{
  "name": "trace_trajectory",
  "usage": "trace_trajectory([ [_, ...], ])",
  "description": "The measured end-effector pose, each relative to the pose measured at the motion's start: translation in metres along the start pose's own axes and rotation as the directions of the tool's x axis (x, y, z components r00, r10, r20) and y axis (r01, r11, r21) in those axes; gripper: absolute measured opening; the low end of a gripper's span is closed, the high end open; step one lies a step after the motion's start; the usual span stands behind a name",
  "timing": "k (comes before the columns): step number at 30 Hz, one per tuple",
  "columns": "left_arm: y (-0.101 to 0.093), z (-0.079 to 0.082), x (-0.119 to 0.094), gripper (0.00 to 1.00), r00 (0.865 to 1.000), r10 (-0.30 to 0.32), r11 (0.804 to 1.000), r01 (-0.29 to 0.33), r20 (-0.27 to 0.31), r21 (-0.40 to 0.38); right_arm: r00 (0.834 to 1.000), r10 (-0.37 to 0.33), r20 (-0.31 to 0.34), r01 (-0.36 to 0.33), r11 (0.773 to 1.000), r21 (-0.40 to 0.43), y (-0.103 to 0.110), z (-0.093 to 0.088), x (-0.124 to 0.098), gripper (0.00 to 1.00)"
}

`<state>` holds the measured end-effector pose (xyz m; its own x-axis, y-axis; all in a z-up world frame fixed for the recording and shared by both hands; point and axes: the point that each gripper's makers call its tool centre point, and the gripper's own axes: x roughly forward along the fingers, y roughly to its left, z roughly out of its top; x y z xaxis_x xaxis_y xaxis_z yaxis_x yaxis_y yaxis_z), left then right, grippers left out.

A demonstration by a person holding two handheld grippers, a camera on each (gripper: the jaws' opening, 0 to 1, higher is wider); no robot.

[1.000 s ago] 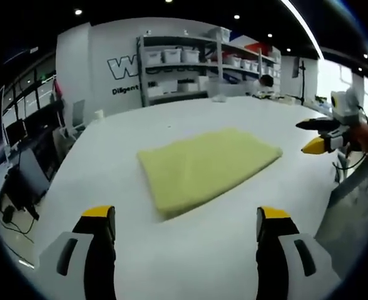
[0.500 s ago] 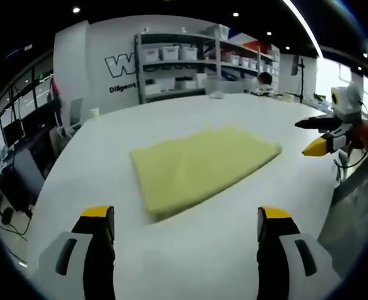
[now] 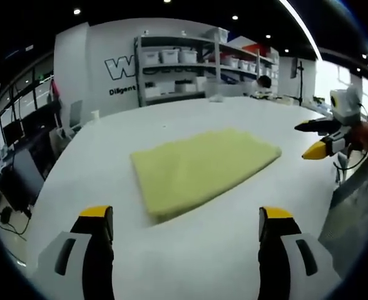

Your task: Fold the garment on the visible template until the final outline fits inside the template.

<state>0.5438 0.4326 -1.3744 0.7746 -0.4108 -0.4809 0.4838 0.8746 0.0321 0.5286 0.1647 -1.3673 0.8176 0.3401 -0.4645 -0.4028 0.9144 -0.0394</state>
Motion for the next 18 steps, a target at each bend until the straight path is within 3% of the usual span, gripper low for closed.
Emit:
trace_trajectory([
  [5,0.0052,0.0022,-0.0018,0.98,1.0,0.01,0.999,-0.01,0.016,-0.039,1.0,0.005,-0.008,-0.005,1.0,-0.016,0.0012,-0.0013,0.0012,0.96],
  [18,0.0004,0.0032,-0.0013,0.98,1.0,-0.008,0.999,0.009,0.021,-0.035,1.0,-0.009,-0.016,0.009,1.0,-0.022,-0.0026,-0.0029,0.0002,0.96],
])
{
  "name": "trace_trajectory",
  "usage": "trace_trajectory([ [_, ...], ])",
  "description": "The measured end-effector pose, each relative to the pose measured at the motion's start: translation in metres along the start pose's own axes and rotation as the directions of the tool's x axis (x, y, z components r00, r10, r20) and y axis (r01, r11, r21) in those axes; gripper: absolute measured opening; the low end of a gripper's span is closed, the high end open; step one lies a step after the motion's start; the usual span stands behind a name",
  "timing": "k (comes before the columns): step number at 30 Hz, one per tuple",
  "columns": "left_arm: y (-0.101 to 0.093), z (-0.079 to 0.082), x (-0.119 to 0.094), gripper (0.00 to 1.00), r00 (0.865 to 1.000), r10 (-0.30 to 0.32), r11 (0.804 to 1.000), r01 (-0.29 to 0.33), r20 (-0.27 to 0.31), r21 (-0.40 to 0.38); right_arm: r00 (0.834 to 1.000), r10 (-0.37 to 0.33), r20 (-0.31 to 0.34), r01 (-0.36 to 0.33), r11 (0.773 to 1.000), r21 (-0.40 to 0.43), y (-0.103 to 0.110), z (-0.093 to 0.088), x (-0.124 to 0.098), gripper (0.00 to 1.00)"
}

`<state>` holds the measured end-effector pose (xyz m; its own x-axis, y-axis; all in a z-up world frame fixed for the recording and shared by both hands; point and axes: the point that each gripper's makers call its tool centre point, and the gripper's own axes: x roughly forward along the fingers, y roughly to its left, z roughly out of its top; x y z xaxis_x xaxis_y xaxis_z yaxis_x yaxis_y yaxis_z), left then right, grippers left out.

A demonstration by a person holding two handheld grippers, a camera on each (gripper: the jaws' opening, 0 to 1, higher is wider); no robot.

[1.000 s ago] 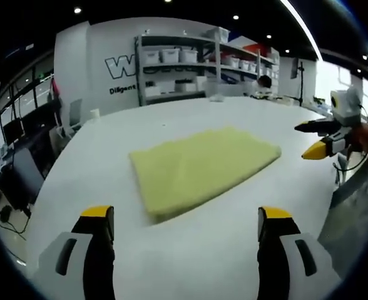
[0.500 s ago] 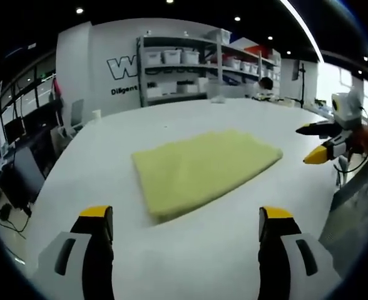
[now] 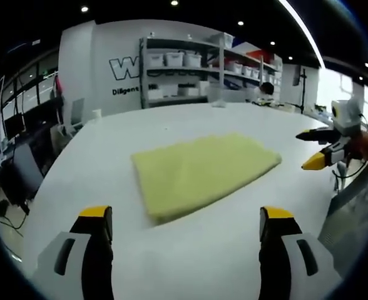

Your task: Fold the garment on the visible template until the final outline fits inside the template.

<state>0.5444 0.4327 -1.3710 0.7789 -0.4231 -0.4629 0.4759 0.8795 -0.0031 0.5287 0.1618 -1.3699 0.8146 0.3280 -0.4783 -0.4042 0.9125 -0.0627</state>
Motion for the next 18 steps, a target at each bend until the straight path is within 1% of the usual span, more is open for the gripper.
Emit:
trace_trajectory([
  [8,-0.0044,0.0017,0.0001,0.98,1.0,-0.009,0.999,0.009,0.001,0.043,1.0,0.002,-0.004,-0.002,1.0,-0.003,0.0005,-0.0006,-0.0002,0.96],
  [18,-0.0023,0.0042,-0.0005,0.99,1.0,-0.002,0.999,0.001,0.013,0.034,1.0,0.004,-0.019,-0.004,1.0,0.005,0.0,-0.0047,0.0011,0.96],
])
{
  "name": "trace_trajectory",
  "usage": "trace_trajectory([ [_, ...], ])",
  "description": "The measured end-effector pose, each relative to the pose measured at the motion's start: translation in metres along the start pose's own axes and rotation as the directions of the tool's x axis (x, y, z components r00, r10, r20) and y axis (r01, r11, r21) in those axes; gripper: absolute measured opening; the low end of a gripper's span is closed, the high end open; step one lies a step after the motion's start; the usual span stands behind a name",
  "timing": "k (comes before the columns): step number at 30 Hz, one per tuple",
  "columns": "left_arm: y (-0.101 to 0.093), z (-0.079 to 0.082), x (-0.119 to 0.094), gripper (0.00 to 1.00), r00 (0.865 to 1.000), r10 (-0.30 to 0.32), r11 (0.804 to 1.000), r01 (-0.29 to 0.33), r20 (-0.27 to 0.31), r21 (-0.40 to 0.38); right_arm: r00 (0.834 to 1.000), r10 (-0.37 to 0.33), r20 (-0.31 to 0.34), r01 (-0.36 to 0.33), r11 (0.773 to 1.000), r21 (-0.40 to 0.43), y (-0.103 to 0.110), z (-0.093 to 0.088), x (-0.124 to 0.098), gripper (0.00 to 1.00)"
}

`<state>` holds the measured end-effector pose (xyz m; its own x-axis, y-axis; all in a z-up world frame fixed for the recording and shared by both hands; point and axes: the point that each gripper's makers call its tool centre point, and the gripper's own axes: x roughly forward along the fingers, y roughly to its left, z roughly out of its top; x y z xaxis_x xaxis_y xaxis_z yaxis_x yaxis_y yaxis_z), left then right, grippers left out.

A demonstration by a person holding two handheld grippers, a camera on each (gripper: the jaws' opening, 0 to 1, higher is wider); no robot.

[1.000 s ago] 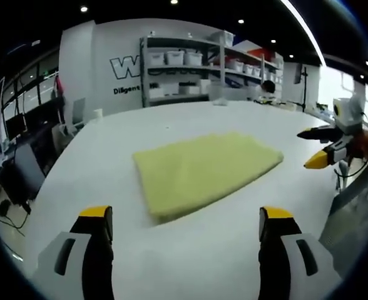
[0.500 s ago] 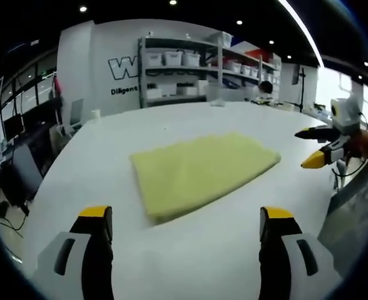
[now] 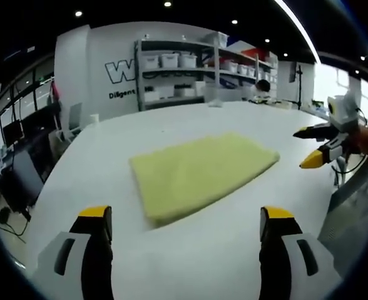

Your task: Fold the garment on the visible template until the final outline fits inside the template.

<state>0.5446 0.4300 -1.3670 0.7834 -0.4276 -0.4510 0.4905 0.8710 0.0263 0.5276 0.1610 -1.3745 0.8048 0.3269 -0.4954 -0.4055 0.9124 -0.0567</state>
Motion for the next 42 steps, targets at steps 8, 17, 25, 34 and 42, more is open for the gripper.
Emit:
trace_trajectory([
  [8,0.004,0.003,-0.002,0.99,1.0,0.017,1.0,-0.017,0.01,-0.005,1.0,0.02,-0.017,-0.021,1.0,-0.019,0.007,-0.003,0.001,0.96],
  [17,0.004,0.003,-0.001,0.99,1.0,0.019,1.0,-0.019,0.009,0.004,0.999,0.039,-0.034,-0.039,0.999,-0.024,0.012,-0.007,0.002,0.96],
  [25,0.002,0.003,-0.002,0.99,1.0,0.014,1.0,-0.015,0.008,0.026,0.999,0.023,-0.034,-0.022,1.0,0.016,0.006,-0.009,0.0,0.96],
  [34,0.009,0.003,-0.003,0.99,0.999,0.032,0.999,-0.032,0.015,-0.006,0.998,0.033,-0.052,-0.031,0.999,0.038,0.008,-0.015,0.002,0.97],
  [42,0.008,0.001,-0.002,0.99,1.0,0.031,1.0,-0.031,0.006,-0.003,0.998,0.044,-0.052,-0.044,0.999,0.006,0.012,-0.014,0.003,0.97],
])
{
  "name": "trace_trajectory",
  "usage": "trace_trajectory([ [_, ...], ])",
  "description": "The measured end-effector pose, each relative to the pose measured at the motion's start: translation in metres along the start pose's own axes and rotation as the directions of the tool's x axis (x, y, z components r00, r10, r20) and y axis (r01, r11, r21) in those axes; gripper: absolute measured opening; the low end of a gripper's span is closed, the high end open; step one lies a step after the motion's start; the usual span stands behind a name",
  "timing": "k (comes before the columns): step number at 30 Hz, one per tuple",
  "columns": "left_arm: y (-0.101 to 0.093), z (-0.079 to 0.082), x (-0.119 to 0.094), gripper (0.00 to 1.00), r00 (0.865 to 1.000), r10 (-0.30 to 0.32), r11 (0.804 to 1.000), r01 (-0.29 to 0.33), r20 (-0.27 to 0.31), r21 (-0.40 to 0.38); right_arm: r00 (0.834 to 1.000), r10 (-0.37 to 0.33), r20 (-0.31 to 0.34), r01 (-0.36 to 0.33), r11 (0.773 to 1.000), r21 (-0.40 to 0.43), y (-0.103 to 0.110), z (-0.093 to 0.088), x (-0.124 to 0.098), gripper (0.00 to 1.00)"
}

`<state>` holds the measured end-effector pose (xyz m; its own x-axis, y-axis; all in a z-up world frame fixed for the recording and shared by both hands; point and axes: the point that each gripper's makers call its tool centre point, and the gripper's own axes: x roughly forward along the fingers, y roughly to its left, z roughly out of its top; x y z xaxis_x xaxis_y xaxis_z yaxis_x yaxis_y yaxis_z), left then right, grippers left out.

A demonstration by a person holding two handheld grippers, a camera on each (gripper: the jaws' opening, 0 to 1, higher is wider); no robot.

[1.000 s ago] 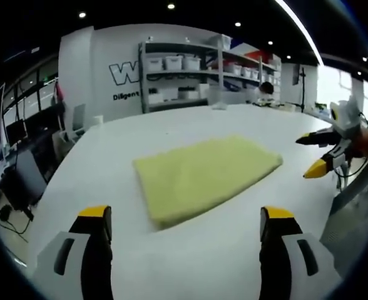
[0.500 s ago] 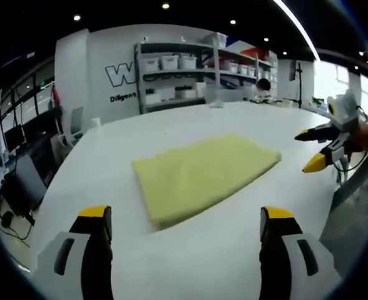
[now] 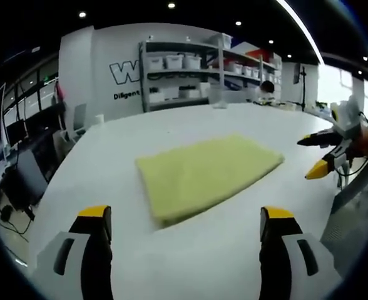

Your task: Fold the garment on the visible template until the final outline fits inside the template.

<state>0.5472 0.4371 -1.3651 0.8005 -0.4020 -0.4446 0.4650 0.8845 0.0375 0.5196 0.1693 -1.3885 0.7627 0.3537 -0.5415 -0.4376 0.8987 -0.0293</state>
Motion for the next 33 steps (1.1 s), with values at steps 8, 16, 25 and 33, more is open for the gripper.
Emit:
trace_trajectory([
  [8,0.004,0.0,0.0,0.99,1.0,0.016,1.0,-0.016,0.0,-0.007,1.0,-0.005,0.005,0.005,0.999,0.05,-0.007,-0.001,0.001,0.97],
  [16,-0.003,-0.008,0.004,0.99,0.999,-0.006,0.999,0.007,-0.034,0.035,1.0,-0.018,0.011,0.018,0.999,0.042,-0.007,0.001,-0.002,0.97],
  [25,-0.006,-0.011,0.003,0.99,0.999,-0.008,0.997,0.012,-0.049,0.07,1.0,-0.004,-0.025,0.004,1.0,0.003,0.0,-0.006,0.0,0.97],
  [33,-0.007,-0.014,0.003,0.99,0.998,-0.011,0.997,0.016,-0.065,0.081,0.999,0.005,-0.05,-0.004,1.0,0.017,-0.003,-0.015,0.005,0.97],
])
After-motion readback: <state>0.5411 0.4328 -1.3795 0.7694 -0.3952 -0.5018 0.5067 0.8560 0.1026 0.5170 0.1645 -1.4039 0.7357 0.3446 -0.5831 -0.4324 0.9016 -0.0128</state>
